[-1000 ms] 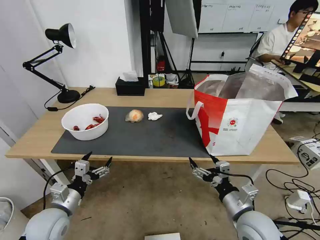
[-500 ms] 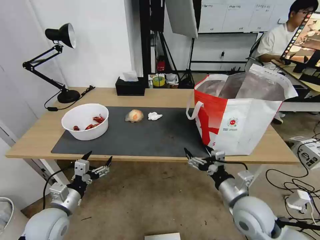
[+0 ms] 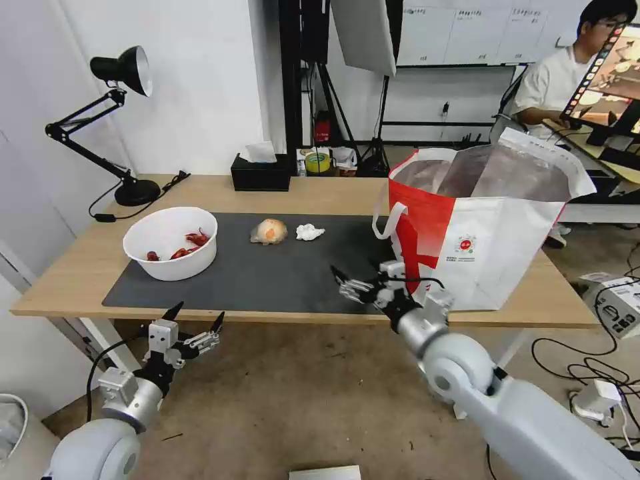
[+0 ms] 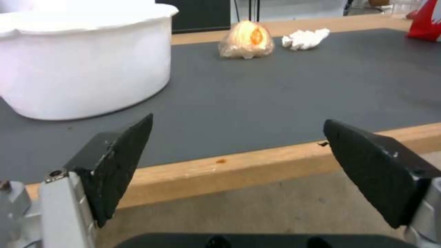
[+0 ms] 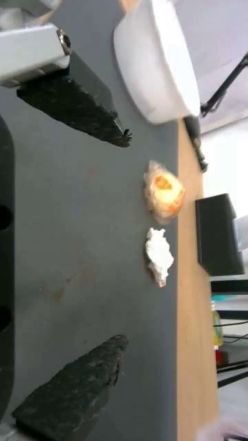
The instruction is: Pick up the trash from the table and place it into the takeout bag.
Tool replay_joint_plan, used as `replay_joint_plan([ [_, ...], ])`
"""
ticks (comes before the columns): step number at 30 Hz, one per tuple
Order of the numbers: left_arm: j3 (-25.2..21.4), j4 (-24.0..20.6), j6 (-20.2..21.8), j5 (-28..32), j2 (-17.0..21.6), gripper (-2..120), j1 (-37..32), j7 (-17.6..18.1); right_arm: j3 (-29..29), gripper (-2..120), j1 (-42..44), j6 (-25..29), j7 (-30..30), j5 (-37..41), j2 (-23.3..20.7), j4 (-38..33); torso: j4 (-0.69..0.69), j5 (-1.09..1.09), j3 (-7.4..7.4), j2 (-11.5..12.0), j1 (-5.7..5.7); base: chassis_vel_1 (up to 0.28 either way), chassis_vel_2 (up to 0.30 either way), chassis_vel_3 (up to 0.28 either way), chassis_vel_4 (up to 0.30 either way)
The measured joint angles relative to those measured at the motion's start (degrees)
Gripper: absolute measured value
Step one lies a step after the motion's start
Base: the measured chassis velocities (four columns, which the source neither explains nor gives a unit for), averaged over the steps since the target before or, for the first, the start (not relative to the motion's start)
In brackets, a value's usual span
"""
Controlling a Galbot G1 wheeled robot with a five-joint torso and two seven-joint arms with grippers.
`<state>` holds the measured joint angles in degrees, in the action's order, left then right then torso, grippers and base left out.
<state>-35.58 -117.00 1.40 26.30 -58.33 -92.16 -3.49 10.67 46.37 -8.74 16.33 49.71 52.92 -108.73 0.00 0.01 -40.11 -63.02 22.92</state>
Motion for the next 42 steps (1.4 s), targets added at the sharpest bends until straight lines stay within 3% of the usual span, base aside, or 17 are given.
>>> replay_joint_plan([
  [6, 0.1, 0.1, 0.0, -0.1, 0.2, 100, 0.2, -0.1, 6.4, 100, -9.8, -2.8, 6.0, -0.1, 4.9, 6.9, 0.01, 0.0, 0.0, 0.0, 0.01, 0.0, 0.0, 0.0, 0.0],
  [14, -0.4, -0.1, -0.3, -0.1, 0.3, 100, -0.2, -0.1, 9.0, 100, -17.1, -4.8, 12.7, 4.6, 10.0, 13.9, 0.0, 0.0, 0.0, 0.0, 0.01, 0.0, 0.0, 0.0, 0.0],
  [21, -0.5, -0.2, -1.0, -0.1, 0.6, 100, -0.7, -0.1, 9.6, 100, -20.5, -5.4, 14.3, 9.3, 13.0, 18.7, 0.0, 0.0, 0.0, 0.0, 0.0, 0.0, 0.0, 0.0, 0.0],
  [42, -0.2, -0.5, -1.4, -0.6, -0.3, 100, -1.2, 0.0, 12.6, 100, -30.5, -7.9, 17.7, 9.2, 24.2, 37.8, 0.0, 0.0, 0.0, 0.0, 0.0, 0.0, 0.0, 0.0, 0.0],
])
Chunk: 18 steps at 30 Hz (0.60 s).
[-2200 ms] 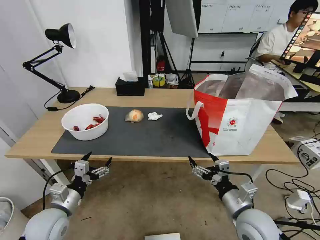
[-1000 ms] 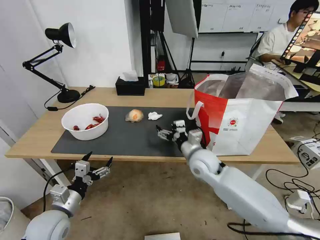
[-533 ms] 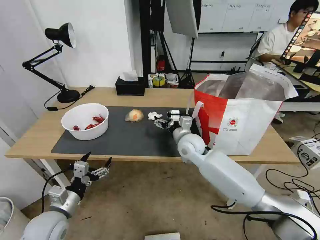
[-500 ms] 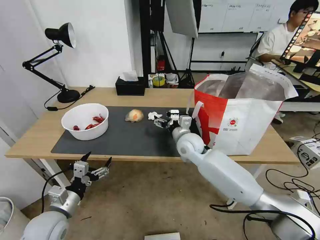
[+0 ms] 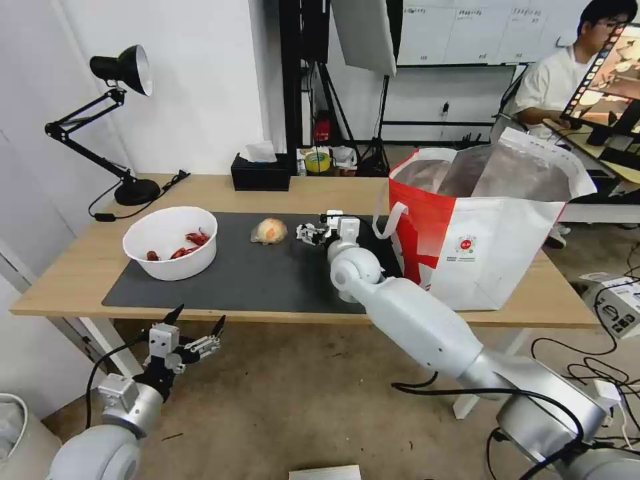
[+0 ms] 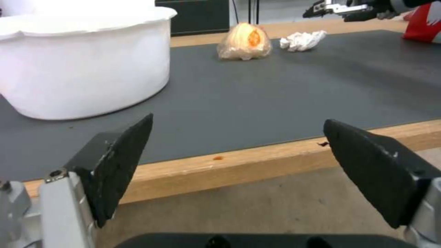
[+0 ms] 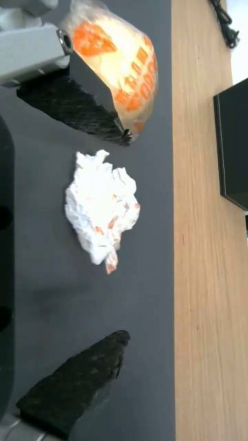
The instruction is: Pick up the trash from the table and place it into the takeout bag.
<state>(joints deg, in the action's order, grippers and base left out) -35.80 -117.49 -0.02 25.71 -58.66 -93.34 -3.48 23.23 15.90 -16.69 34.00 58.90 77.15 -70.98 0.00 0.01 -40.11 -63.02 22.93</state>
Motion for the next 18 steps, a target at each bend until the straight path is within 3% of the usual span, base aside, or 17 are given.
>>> replay_joint_plan([
  [18, 0.4, -0.6, 0.0, -0.3, -0.2, 100, -0.5, 0.0, 0.3, 100, -4.5, -2.4, -4.1, 0.4, 2.9, 8.2, 0.0, 0.0, 0.0, 0.0, -0.01, 0.0, 0.0, 0.0, 0.0],
])
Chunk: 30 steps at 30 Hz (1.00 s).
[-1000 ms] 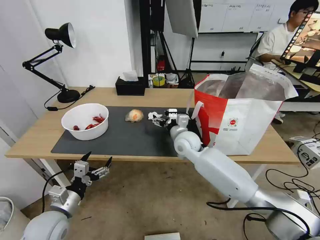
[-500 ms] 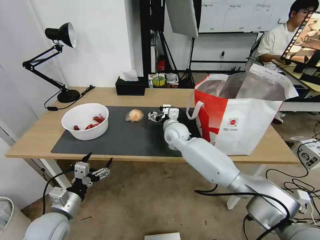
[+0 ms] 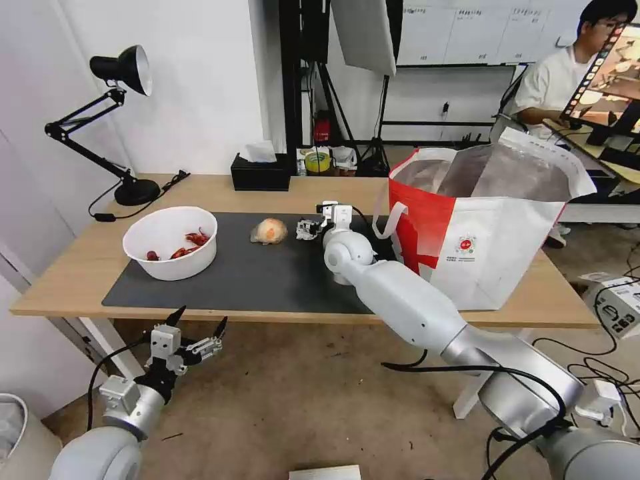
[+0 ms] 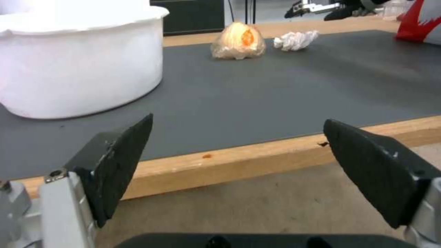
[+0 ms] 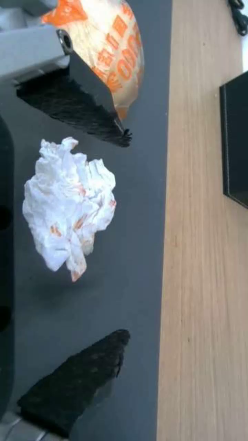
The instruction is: Pick up the trash from the table and place it into the takeout bag.
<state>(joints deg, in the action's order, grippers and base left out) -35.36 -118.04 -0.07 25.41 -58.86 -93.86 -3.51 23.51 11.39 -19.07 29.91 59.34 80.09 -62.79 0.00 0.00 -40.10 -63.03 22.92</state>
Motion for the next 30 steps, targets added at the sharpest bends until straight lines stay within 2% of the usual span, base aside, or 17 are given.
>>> replay_joint_plan([
  [15, -0.3, -0.4, -0.4, -0.1, -0.6, 100, -0.7, 0.0, 1.6, 100, -1.7, -3.8, -2.6, -0.4, 0.9, 2.9, 0.0, 0.0, 0.0, 0.0, 0.0, 0.0, 0.0, 0.0, 0.0],
  [30, -0.3, -0.3, -0.9, -0.7, -1.2, 100, -0.7, 0.0, 1.5, 100, -2.2, -4.7, -5.0, -1.4, 2.0, 5.3, 0.0, 0.0, 0.0, 0.0, 0.0, 0.0, 0.0, 0.0, 0.0],
])
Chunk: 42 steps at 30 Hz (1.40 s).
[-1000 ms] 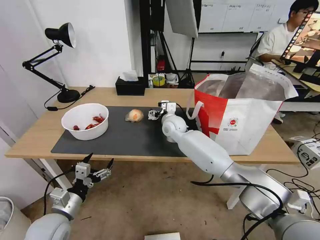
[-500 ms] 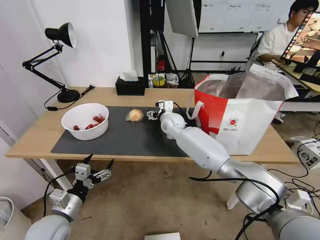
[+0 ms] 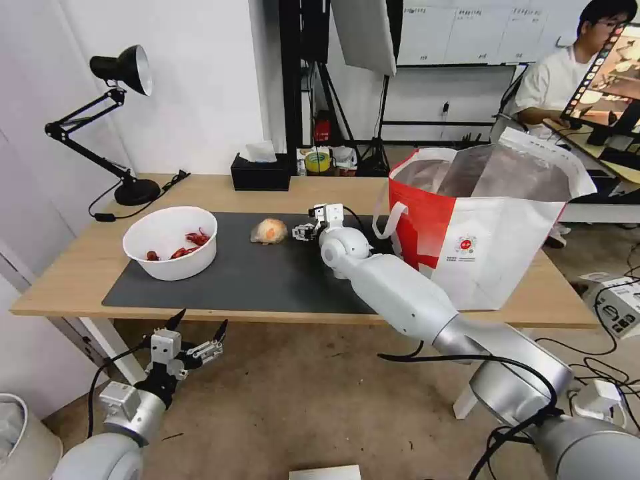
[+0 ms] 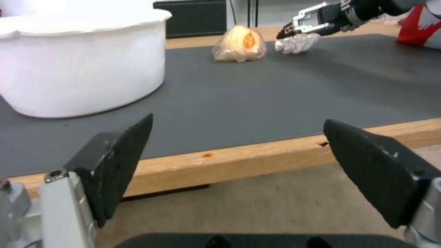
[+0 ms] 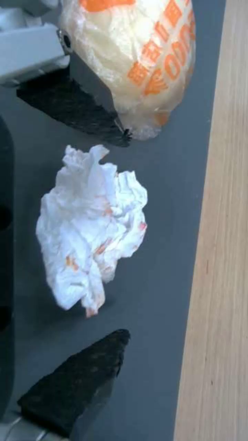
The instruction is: Pick up the trash from the table and place it into the takeout bag.
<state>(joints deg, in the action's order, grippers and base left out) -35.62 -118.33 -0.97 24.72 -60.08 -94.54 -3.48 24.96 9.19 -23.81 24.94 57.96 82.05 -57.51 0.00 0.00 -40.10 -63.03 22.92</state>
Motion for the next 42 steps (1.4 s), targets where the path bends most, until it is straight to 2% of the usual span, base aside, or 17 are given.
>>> replay_joint_plan([
  [12, 0.0, 0.0, -0.3, 0.0, 0.0, 100, -0.1, 0.0, -1.0, 100, -0.8, -0.6, -2.3, -1.4, 2.7, 4.5, 0.01, 0.0, 0.0, 0.0, 0.0, 0.0, 0.0, 0.0, 0.0],
  [27, 0.1, 0.0, -0.6, 0.1, -0.1, 100, 0.0, 0.0, -2.4, 100, -2.0, -0.7, -5.6, -2.6, 3.4, 8.5, 0.0, 0.0, 0.0, 0.0, 0.0, 0.0, 0.0, 0.0, 0.0],
  [32, 0.1, 0.0, -0.7, 0.1, -0.1, 100, 0.0, 0.0, -2.4, 90, -2.1, -1.0, -5.9, -2.6, 3.2, 8.6, 0.0, 0.0, 0.0, 0.0, 0.0, 0.0, 0.0, 0.0, 0.0],
  [35, 0.3, -0.1, -0.7, 0.1, -0.2, 100, 0.1, 0.0, -2.2, 76, -1.9, -1.5, -6.1, -2.6, 3.0, 8.3, 0.0, 0.0, 0.0, 0.0, 0.0, 0.0, 0.0, 0.0, 0.0],
  [37, 0.4, -0.1, -0.7, 0.1, -0.2, 100, 0.1, 0.0, -2.1, 72, -1.8, -1.6, -6.1, -2.6, 2.9, 8.2, 0.0, 0.0, 0.0, 0.0, 0.0, 0.0, 0.0, 0.0, 0.0],
  [39, 0.4, -0.2, -0.7, 0.1, -0.2, 100, 0.1, 0.0, -2.0, 60, -1.8, -1.9, -6.2, -2.6, 2.9, 8.2, -0.01, 0.0, 0.0, 0.0, 0.0, 0.0, 0.0, 0.0, 0.0],
  [40, 0.4, -0.2, -0.7, 0.1, -0.2, 100, 0.1, 0.0, -2.0, 60, -1.8, -1.9, -6.2, -2.6, 2.9, 8.2, -0.01, 0.0, 0.0, 0.0, 0.0, 0.0, 0.0, 0.0, 0.0],
  [42, 0.4, -0.2, -0.8, 0.1, -0.2, 100, 0.0, 0.0, -2.0, 52, -1.8, -2.1, -6.3, -2.6, 3.0, 8.2, -0.01, 0.0, 0.0, 0.0, 0.0, 0.0, 0.0, 0.0, 0.0],
])
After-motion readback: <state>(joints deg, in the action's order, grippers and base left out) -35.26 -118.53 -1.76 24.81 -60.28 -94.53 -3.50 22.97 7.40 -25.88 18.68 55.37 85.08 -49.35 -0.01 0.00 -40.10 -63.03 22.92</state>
